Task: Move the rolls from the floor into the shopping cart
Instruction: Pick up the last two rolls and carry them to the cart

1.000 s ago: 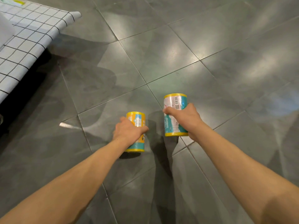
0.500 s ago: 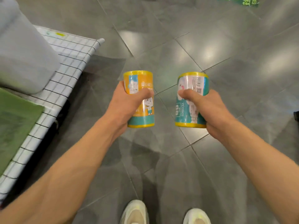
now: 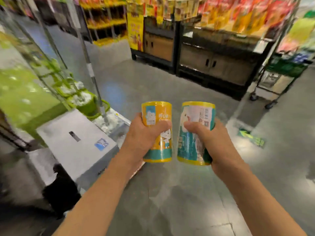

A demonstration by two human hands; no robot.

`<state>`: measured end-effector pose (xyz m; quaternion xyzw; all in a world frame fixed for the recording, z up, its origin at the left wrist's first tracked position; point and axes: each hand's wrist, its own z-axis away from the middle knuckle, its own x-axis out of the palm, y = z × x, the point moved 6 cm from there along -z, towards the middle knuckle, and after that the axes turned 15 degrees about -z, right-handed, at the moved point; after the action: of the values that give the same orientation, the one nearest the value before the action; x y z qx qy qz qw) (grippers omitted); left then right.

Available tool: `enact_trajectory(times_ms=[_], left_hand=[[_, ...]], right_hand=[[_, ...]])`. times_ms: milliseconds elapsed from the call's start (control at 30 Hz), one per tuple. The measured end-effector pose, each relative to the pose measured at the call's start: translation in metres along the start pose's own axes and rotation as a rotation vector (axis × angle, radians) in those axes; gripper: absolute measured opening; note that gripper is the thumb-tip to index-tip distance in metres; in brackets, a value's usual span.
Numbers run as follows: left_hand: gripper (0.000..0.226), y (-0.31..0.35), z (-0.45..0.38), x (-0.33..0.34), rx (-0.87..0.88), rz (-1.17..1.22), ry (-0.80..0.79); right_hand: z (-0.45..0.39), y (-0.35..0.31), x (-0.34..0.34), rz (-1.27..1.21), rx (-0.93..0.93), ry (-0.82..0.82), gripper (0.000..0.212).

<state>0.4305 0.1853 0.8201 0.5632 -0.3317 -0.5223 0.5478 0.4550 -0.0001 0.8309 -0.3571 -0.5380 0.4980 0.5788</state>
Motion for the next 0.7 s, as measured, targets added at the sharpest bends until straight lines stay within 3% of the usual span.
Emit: enact_trajectory(times_ms=[100,267,467,600,700], left_hand=[[0.074,0.076,0.043,-0.048,0.049,-0.029,0.131],[0.047,0.139,0.133,-0.125,0.094,-0.041,0.344],[0.060,0.145,0.279,-0.226,0.074,-0.088,0.679],[0.043,0.127,0.389,-0.292,-0.002,-0.057,0.915],[0.040,0.115,0.471,-0.328,-0.021,-0.081,1.045]], right_hand=[[0.028,-0.070,0.056,0.019,-0.029,-0.125,0.047],[0.088,-0.127,0.131,0.028,-0.031,-0.432,0.041],[0.183,-0.125,0.230,0.066,0.009,-0.746,0.034],[0.267,-0.101,0.294,0.100,0.019,-0.942,0.046],[0.334,-0.081,0.339,0.103,0.042,-1.074,0.039]])
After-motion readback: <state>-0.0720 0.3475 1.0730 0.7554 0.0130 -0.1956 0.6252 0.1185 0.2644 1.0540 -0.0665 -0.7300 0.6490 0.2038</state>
